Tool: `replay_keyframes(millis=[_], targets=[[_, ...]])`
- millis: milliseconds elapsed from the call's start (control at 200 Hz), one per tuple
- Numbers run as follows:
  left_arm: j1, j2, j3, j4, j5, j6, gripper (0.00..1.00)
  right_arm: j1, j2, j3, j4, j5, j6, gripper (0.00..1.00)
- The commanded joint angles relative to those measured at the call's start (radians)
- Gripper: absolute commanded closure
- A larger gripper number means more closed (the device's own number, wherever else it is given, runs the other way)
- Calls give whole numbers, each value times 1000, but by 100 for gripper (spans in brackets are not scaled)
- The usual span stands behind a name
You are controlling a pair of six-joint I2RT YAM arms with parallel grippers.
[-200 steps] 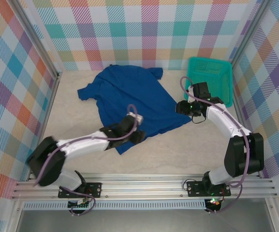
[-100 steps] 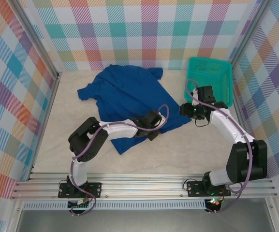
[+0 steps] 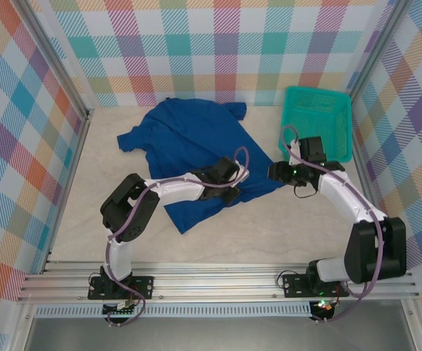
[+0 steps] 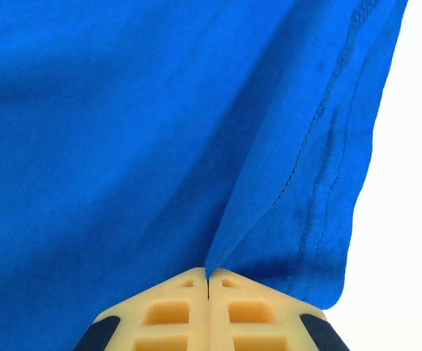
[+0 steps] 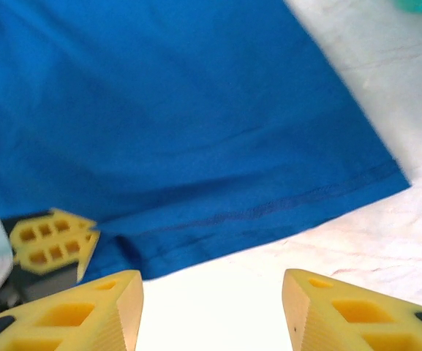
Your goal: Fold the inside-out t-shirt
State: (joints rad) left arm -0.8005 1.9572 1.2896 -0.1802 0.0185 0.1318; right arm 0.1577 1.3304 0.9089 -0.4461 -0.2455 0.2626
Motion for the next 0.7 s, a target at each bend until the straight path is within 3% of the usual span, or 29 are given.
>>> replay_keyframes(millis=[0,150,285,425,695], targets=[[61,-163,-32,38,95,-125,100,40,-142,-128,196,-155,47,46],[135,-301,-97,43,184,-266,100,325,-138,-272,522,48,23,45],[194,-387,-95,0,238,-304,100,419,37,-321,894,104,59,49],[236,-426,-40,-85,258,-308,100,537,240,-200,918,215,-84,58],[267,-452,26,-165,321,-334,100,567,501,-54,1005,215,-118,65]])
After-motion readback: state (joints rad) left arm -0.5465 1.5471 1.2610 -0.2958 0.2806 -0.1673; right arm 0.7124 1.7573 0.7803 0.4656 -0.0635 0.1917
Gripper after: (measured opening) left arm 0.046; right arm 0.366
